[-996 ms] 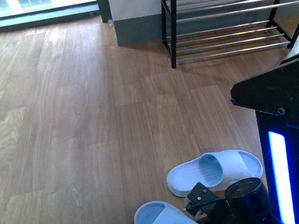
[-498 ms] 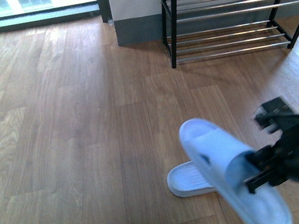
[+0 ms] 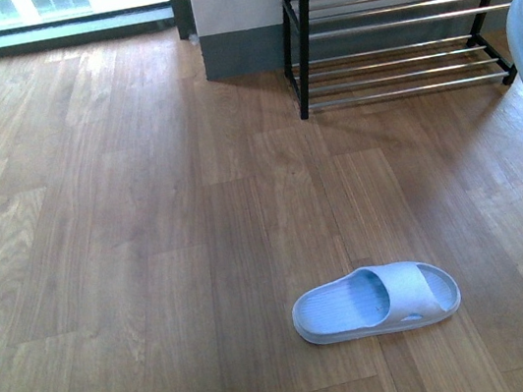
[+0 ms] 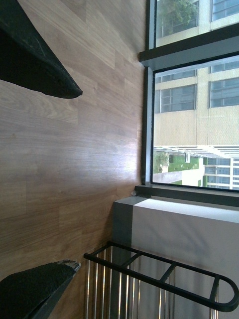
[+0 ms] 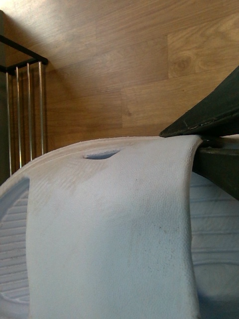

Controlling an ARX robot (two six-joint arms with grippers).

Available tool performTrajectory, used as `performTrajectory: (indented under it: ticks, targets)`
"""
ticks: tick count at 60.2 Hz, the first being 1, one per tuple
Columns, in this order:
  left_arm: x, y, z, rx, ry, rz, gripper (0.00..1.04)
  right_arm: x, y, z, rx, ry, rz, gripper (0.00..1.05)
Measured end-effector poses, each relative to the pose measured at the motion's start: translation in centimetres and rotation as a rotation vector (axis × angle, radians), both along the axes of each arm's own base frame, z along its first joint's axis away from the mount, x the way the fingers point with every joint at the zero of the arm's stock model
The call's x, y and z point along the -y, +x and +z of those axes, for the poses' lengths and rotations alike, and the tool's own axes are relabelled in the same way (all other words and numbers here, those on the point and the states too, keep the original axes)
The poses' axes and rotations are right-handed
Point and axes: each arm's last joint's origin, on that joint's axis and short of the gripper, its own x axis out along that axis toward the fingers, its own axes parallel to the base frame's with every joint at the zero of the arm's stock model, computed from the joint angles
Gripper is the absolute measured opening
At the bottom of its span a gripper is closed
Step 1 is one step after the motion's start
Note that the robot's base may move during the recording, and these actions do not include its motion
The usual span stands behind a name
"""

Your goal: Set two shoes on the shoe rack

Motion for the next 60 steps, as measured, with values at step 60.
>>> performTrajectory:
  ticks: [60]
  targets:
    - [0.0, 0.0, 0.0, 0.0, 0.0, -0.002, 0.95, 0.06, -0.03, 0.0, 0.001, 0.01, -0.008, 0.01]
